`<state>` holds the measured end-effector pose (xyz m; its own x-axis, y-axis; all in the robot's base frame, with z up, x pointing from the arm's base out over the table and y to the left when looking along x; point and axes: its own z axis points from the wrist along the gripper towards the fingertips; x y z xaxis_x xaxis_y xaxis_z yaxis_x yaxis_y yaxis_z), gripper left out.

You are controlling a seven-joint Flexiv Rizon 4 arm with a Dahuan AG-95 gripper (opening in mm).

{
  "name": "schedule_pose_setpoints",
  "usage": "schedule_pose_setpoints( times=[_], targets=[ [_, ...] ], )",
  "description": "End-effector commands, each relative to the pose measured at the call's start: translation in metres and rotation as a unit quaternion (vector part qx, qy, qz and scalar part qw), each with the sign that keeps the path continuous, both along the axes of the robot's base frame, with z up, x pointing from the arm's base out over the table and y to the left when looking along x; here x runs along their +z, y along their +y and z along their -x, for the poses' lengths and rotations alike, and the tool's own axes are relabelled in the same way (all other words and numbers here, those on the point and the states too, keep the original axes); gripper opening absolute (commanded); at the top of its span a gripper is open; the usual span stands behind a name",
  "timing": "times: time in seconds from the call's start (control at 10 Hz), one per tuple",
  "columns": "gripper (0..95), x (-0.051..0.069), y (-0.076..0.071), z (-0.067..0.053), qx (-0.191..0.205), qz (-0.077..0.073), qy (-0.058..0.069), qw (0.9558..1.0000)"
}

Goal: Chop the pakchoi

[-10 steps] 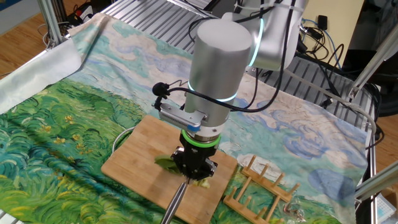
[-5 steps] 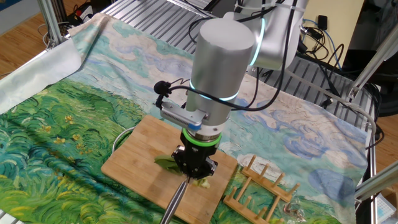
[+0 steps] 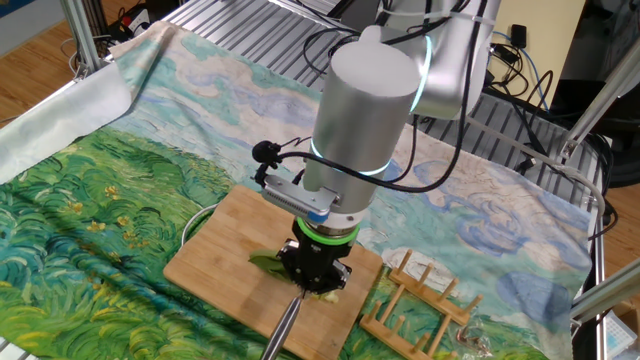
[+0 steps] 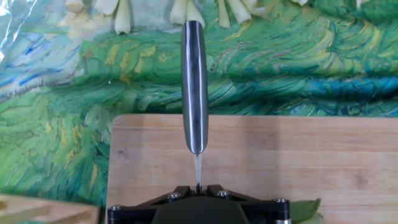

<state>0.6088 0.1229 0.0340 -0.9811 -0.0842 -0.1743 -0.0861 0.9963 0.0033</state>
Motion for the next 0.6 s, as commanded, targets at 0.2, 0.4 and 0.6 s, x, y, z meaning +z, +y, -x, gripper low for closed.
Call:
schedule_pose_setpoints(
  times=[0.2,0.4,0.6],
  targets=[
    [0.0,-0.007,0.005,0.007,-0.015,-0.03,0.005,0.9994],
    [0.0,0.001,0.002,0.012,-0.01,-0.027,0.004,0.9996],
    [0.0,0.006,0.001,0.013,-0.008,-0.026,-0.001,0.9996]
  ],
)
